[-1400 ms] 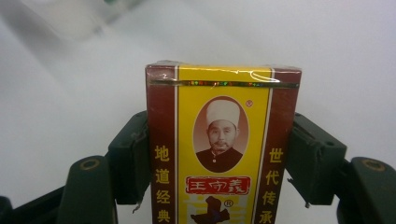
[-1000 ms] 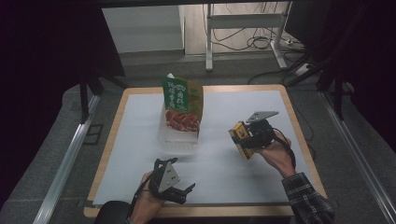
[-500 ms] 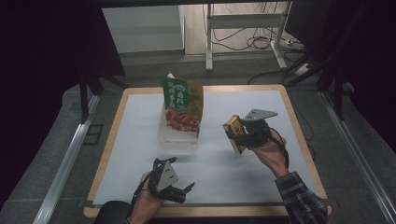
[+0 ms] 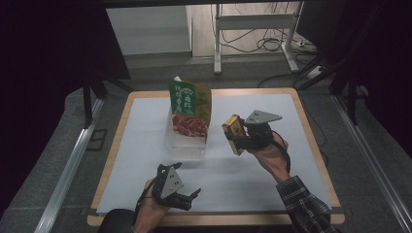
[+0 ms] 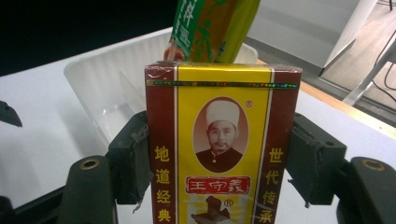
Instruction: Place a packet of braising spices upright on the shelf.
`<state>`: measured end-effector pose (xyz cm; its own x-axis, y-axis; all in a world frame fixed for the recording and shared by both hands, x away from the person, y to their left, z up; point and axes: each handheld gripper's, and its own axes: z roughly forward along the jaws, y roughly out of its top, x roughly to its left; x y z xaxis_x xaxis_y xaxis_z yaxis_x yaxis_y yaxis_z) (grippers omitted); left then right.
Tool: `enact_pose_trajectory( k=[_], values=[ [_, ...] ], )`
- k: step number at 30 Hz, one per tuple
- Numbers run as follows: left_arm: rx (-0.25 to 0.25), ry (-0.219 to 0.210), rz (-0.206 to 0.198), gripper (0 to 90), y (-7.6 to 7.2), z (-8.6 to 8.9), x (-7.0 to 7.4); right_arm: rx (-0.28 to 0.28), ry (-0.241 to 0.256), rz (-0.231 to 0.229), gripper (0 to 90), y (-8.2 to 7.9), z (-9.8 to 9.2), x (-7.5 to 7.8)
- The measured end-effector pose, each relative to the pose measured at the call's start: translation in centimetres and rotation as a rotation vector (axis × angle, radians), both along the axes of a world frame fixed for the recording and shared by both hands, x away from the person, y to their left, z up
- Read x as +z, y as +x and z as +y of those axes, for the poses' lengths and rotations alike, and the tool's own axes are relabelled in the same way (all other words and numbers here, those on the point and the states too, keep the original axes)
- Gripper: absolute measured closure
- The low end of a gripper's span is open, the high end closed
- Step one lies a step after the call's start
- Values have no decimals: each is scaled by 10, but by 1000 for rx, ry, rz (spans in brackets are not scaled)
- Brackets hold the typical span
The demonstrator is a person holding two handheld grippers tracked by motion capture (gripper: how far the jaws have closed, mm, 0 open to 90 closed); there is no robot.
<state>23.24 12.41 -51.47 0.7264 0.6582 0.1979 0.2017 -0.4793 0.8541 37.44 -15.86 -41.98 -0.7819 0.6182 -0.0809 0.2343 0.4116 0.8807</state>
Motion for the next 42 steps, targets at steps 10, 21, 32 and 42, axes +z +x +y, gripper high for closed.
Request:
enact_pose_trajectory(
  k=[10, 21, 32, 42],
  values=[
    [11, -8, 7, 0, 0, 2, 1, 19, 33, -1, 320, 2, 21, -1],
    [25, 4, 8, 0, 0, 4, 1, 55, 92, -13, 320, 4, 41, 6],
    [28, -1, 6, 0, 0, 5, 2, 79, 151, -7, 320, 10, 65, 5],
    [32, -7, 7, 0, 0, 6, 2, 89, 176, -20, 320, 14, 85, -1]
  ],
)
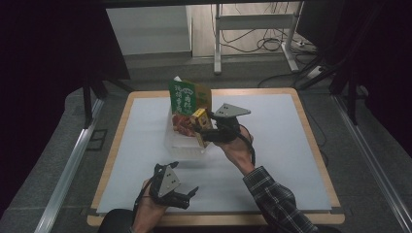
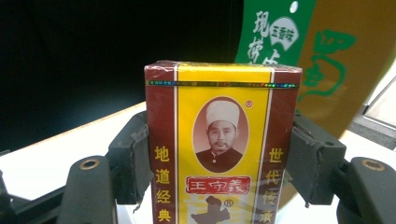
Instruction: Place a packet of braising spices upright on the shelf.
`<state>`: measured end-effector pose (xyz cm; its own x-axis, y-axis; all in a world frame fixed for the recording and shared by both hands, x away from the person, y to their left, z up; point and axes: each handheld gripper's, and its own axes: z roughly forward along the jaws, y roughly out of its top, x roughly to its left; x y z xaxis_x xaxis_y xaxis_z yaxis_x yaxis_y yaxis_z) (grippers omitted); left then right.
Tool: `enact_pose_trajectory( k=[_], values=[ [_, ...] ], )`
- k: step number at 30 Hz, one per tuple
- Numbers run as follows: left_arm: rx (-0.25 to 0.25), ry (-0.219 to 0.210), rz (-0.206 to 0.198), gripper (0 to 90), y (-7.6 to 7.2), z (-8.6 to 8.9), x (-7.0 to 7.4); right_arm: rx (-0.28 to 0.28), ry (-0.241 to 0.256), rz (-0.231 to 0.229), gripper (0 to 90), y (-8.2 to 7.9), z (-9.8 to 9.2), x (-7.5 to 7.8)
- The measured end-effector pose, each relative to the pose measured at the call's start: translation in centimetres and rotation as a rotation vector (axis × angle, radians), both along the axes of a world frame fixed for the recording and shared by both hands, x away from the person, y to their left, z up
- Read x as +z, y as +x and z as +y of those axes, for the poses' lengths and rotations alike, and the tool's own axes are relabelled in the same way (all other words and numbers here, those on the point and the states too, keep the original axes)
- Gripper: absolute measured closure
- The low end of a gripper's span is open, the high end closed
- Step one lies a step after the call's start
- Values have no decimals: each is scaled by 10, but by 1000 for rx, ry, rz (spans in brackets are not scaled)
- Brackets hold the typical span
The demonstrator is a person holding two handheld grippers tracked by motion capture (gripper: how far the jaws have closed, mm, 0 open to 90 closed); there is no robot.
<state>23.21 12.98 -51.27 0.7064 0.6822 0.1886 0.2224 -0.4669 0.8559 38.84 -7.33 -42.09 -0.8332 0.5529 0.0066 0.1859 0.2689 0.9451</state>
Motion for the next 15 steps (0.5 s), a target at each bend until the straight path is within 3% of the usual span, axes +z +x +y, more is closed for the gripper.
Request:
enact_pose_trajectory(
  k=[15],
  values=[
    [-3, 0, 3, 0, 0, 0, 0, 7, 38, 6, 320, 6, 28, -14]
  ],
)
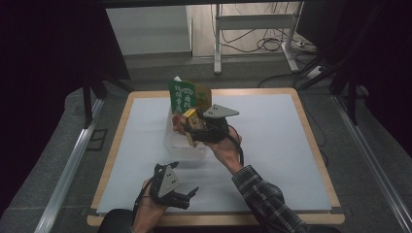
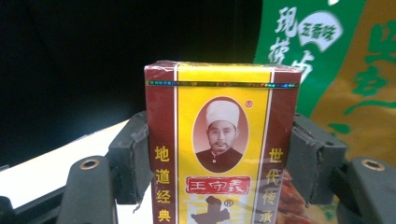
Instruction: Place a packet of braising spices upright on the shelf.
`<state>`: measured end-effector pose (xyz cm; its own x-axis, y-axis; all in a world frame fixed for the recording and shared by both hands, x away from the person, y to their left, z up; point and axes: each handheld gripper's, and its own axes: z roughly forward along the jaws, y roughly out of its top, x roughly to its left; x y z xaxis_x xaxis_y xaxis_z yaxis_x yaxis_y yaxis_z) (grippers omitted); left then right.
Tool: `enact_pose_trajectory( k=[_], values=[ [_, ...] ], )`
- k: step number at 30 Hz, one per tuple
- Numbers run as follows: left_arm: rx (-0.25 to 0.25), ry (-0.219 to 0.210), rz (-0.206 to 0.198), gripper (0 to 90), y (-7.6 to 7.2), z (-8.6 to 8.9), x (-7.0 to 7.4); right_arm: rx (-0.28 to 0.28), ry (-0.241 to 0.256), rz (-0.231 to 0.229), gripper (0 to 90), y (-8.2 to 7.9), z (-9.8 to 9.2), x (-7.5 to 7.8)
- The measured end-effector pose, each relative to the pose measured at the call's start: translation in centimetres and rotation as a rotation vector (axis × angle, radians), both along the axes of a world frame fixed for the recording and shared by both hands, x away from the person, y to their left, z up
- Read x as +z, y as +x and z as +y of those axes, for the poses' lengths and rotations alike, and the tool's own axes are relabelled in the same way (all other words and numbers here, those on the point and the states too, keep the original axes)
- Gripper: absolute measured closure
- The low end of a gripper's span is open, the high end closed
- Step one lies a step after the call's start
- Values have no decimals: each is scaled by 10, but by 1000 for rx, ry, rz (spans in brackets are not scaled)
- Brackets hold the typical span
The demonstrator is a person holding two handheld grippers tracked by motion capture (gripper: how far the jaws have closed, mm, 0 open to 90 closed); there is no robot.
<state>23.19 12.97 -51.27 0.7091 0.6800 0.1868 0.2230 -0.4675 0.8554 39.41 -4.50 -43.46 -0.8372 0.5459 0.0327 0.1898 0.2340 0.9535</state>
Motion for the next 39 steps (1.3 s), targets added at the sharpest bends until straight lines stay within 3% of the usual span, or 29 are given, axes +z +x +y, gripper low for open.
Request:
enact_pose_trajectory(
  k=[6, 14, 23, 28, 39],
  values=[
    [0, 0, 1, 0, 0, 0, 0, 6, 3, -2, 320, -2, 7, -9],
    [-1, -3, 3, 0, 0, -1, -1, 9, 5, 42, 321, 1, 6, -22],
    [-2, 3, 6, 0, 0, -1, -1, 16, -70, 69, 324, 1, 6, -36],
    [-6, 10, 5, 0, 0, -2, -2, 24, -102, 108, 326, 4, 4, -42],
    [-8, 16, 5, 0, 0, -4, -2, 13, -157, 123, 328, -1, 2, -55]
  ],
)
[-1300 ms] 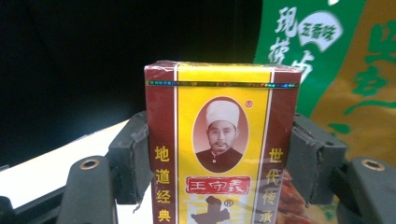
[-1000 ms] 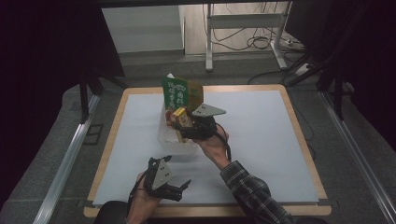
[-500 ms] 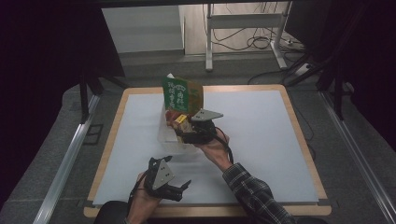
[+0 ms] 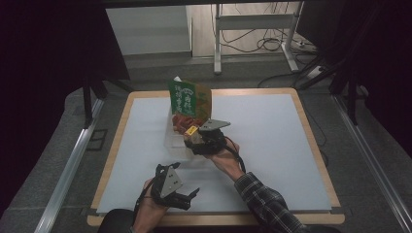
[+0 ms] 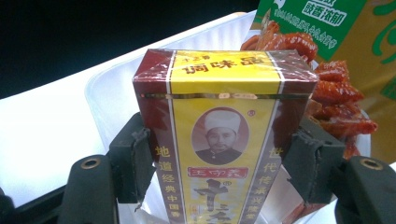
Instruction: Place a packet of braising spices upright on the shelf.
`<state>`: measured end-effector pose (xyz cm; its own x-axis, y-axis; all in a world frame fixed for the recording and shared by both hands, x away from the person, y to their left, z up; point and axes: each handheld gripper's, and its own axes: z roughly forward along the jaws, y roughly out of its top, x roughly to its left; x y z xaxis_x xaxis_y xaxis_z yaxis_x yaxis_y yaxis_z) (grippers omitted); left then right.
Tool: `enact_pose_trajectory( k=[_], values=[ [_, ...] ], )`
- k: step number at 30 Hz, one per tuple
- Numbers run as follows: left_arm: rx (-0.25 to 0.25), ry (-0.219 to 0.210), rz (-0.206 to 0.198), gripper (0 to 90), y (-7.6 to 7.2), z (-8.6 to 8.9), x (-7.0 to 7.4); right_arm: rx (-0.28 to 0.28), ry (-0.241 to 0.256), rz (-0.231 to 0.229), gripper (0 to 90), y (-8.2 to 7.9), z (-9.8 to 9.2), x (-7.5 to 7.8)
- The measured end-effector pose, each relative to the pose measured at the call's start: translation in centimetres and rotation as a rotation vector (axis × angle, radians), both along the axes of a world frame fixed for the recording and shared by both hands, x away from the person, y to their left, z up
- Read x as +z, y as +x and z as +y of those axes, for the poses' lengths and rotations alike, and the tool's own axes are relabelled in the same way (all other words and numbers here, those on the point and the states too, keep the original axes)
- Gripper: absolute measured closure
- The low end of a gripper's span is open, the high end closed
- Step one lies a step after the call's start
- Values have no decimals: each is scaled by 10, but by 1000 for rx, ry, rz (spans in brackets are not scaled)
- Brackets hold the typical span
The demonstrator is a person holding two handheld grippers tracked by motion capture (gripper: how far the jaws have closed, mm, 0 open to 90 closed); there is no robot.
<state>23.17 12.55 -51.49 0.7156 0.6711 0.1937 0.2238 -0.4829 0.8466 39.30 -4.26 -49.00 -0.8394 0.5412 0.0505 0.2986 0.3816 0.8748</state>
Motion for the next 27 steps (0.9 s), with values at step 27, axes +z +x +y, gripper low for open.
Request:
enact_pose_trajectory(
  k=[27],
  values=[
    [2, 2, 2, 0, 1, 1, 0, 63, -82, 28, 49, -6, -13, 27]
  ],
)
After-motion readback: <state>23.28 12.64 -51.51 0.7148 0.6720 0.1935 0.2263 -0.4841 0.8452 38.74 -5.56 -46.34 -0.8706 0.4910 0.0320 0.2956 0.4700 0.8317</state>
